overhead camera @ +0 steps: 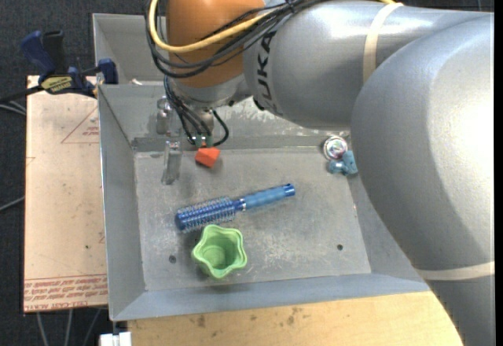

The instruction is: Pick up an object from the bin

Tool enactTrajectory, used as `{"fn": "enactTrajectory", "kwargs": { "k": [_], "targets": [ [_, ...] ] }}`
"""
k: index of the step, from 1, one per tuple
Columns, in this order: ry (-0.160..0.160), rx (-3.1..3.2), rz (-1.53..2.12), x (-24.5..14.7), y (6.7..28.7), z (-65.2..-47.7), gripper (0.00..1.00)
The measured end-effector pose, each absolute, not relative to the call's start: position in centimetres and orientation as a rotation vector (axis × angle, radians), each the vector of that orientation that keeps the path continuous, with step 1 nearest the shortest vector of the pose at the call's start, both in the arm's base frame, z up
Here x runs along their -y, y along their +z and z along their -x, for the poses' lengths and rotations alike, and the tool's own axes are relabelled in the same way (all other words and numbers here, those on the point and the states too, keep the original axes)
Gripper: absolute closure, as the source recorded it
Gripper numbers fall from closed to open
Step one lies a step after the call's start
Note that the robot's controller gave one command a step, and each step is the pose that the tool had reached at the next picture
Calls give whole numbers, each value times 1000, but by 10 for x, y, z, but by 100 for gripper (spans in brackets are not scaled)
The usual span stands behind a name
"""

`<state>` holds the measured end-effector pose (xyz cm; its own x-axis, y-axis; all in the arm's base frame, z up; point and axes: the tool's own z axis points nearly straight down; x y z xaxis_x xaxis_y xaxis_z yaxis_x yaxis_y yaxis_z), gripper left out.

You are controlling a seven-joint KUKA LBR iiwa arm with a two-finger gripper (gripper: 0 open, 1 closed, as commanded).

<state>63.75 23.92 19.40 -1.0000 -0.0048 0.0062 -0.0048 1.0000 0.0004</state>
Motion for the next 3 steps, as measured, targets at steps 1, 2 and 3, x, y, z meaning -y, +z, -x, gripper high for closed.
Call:
{"fn": "enactTrajectory", "kwargs": {
  "k": [1, 2, 3],
  "targets": [
    [2, 3131, -157, -168, 68, -567, 0],
    [-4, 3139, -159, -171, 72, -570, 100],
    [-2, 3090, -571, -183, 93, -546, 100]
  ]
}}
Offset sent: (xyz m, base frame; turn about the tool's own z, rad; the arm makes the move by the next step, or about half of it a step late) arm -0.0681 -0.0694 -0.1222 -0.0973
